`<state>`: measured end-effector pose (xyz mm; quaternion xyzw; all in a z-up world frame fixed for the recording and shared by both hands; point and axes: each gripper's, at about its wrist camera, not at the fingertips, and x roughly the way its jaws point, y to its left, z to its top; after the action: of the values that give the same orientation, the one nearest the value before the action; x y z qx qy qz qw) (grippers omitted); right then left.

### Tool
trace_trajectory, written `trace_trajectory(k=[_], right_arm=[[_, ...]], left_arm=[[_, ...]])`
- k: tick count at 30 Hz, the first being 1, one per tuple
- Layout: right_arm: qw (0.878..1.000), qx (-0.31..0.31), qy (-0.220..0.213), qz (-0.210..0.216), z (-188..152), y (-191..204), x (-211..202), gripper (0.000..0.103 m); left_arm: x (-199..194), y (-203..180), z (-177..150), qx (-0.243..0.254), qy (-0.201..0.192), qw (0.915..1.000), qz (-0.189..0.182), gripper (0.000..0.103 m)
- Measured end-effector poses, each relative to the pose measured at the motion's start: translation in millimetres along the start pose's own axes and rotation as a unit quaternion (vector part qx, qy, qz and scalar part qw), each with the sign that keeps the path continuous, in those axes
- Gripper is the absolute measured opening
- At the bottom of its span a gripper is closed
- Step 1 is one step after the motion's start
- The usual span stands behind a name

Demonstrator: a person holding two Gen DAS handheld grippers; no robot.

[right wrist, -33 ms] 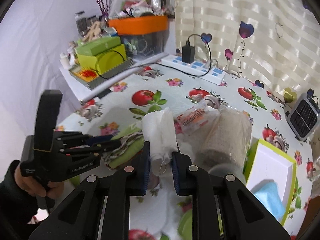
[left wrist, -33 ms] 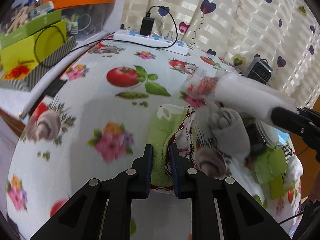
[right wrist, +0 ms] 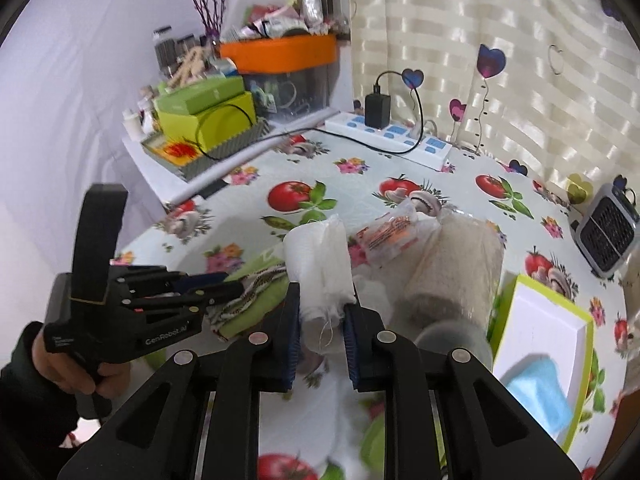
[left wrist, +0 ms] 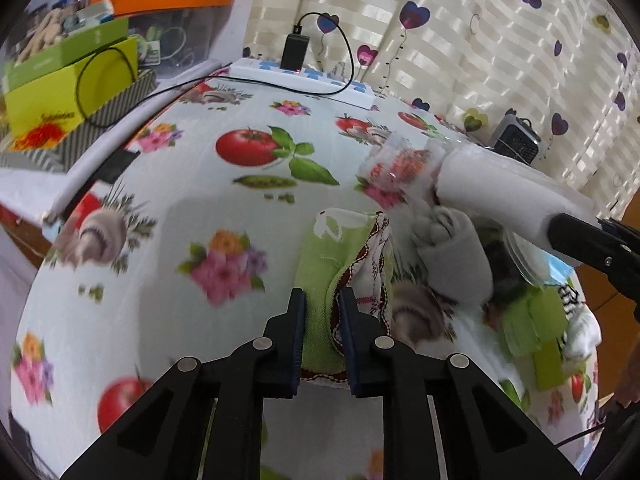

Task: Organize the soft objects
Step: 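Carry the green cloth and white towel toward the white box with both grippers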

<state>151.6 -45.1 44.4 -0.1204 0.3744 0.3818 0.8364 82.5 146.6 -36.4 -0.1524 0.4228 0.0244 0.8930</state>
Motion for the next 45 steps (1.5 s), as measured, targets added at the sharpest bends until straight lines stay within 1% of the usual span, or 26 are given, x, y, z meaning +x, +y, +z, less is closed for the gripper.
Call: trace_trajectory(k=[7,13,20,30,45], right_arm=[[0.999,0.028,-0.033,0.018,-31.7,4.1,-40.5,0.02],[0.996,0.055,-0.063,0.013,-52.9,-1.3,-74.6,0.02],[0.993,0.074,-0.094,-0.002,-69.4,-5.5,-102.4,0.02],[0.99,0.092,-0.109,-0.016,-84.6,-16.7,-122.5,0.02],[0.986,0.116,-0.117,-0.032,-99.0,-36.0,-135.9,0.02]], left_arm=[[-34.2,-16.2,-20.0,0.001,-0.017,0.9998,-0.014,0.016],[-64.6,-42.3,-27.8,0.016,-0.039,0.9986,-0.033,0.016],[-86.2,-63.7,-28.8,0.027,-0.055,0.9969,-0.049,0.016],[-97.7,-93.4,-27.0,0.046,-0.064,0.9947,-0.066,0.016],[-95.4,-126.2,-24.6,0.075,-0.058,0.9922,-0.08,0.016]])
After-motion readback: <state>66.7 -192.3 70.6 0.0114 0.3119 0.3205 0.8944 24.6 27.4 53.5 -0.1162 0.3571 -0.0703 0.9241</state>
